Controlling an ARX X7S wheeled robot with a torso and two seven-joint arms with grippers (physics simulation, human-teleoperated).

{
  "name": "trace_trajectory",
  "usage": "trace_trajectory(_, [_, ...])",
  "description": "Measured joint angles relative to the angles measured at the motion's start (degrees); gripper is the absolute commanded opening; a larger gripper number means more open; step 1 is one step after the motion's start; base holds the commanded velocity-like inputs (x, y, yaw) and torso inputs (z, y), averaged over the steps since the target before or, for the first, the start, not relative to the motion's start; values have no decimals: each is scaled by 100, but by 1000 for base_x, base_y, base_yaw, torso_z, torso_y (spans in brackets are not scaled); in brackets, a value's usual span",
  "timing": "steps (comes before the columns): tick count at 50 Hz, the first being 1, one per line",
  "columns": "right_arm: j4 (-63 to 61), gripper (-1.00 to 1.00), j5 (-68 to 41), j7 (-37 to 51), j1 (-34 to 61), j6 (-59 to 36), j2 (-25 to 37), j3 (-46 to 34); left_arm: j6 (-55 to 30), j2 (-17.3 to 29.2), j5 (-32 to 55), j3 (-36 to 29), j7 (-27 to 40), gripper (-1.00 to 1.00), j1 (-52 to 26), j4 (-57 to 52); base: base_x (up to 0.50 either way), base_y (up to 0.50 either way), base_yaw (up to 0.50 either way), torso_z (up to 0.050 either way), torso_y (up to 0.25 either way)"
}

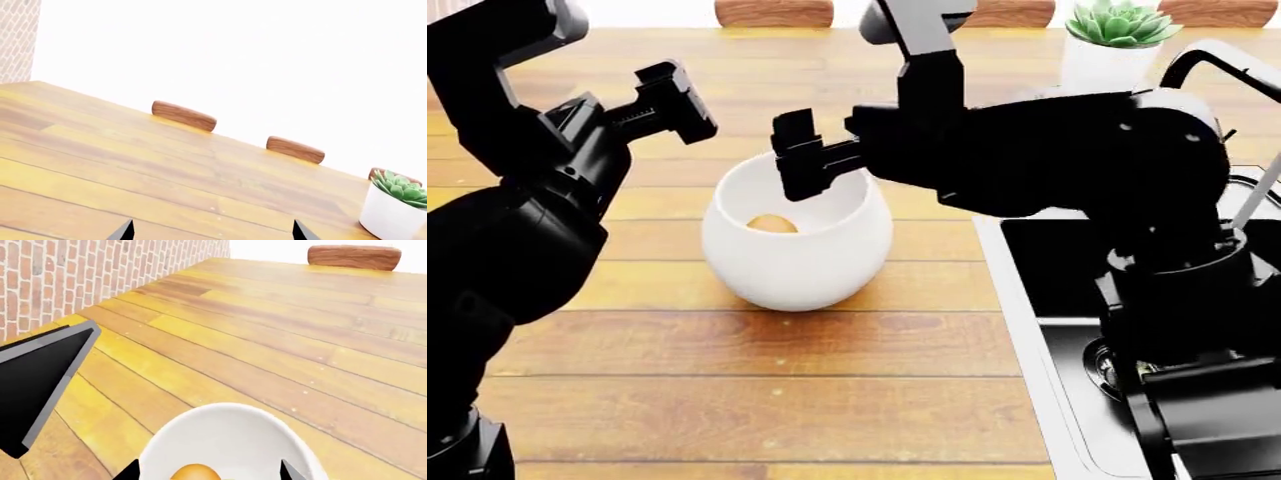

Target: Pick the eggplants and oranges from the sink and place them in one bowl. Place the avocado in the other bowl. Then turn off the sink faucet.

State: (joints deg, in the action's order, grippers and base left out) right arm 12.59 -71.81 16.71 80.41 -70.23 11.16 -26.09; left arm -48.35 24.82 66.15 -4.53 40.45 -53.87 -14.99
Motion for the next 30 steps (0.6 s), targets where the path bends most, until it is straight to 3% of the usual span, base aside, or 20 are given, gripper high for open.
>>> trace_trajectory(7, [-1242, 100, -16, 541, -510, 178, 394, 192, 29, 10, -38, -21, 49, 100, 45, -100, -37, 0, 0, 0, 0])
trace_trajectory(16, [-2739, 100, -28, 1162, -1391, 507, 960, 565, 76, 60, -44, 4, 112, 100, 177, -306, -500, -25, 0, 0, 0])
trace_trajectory(19, [-3180, 100, -5, 1291, -1685, 628, 1136, 662, 92, 101, -61, 27, 140, 100, 234, -409, -326, -430, 0, 0, 0])
trace_trajectory(30, [-4245, 100, 221, 1386, -2604, 1089, 1649, 923, 150, 116, -94, -13, 195, 100, 387, -692, 87, -500, 0, 0, 0])
